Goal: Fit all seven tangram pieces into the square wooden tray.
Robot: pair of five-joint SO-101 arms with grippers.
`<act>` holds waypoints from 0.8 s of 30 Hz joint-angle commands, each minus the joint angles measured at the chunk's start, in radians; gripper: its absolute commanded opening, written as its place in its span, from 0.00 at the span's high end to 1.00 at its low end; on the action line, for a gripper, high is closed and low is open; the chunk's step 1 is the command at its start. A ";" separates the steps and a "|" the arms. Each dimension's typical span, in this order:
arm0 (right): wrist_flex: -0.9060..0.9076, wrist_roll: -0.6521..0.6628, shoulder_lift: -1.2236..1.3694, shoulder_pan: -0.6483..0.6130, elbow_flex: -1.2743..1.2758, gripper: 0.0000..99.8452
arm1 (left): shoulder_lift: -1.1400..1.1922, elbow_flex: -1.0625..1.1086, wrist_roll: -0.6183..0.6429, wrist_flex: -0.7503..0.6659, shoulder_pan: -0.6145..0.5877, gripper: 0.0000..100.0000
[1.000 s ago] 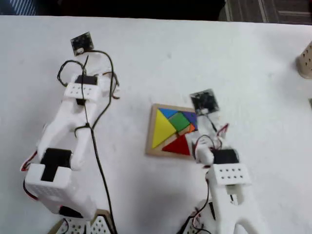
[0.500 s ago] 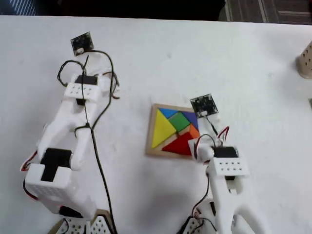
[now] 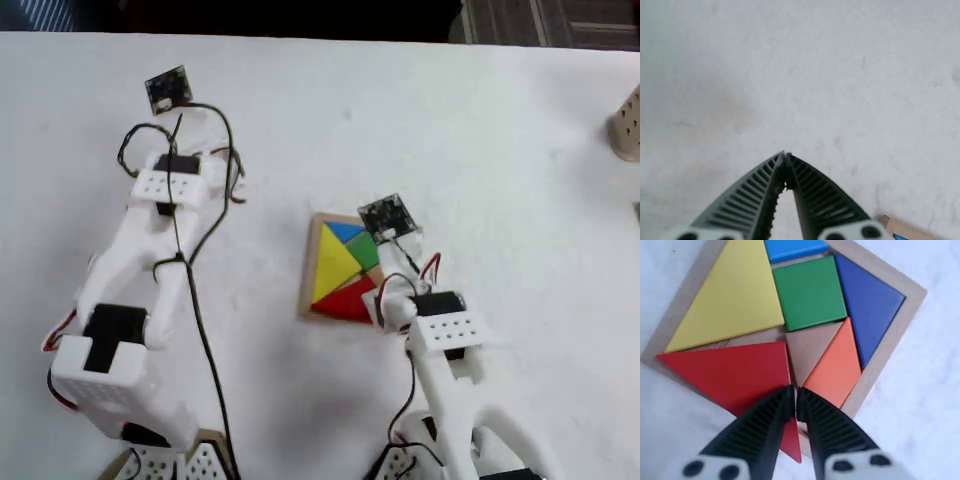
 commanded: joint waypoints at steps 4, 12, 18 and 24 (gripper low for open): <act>0.004 0.003 -0.024 0.058 -0.064 0.98 | -0.008 -0.026 -0.011 -0.026 -0.013 0.98; 0.084 0.003 -0.193 0.065 -0.008 0.98 | -0.008 -0.028 -0.012 -0.026 -0.013 0.98; 0.174 0.008 -0.289 -0.044 0.055 0.98 | -0.008 -0.028 -0.012 -0.028 -0.013 0.98; 0.251 0.015 -0.320 -0.137 0.061 0.98 | -0.001 -0.028 -0.012 -0.060 -0.013 0.98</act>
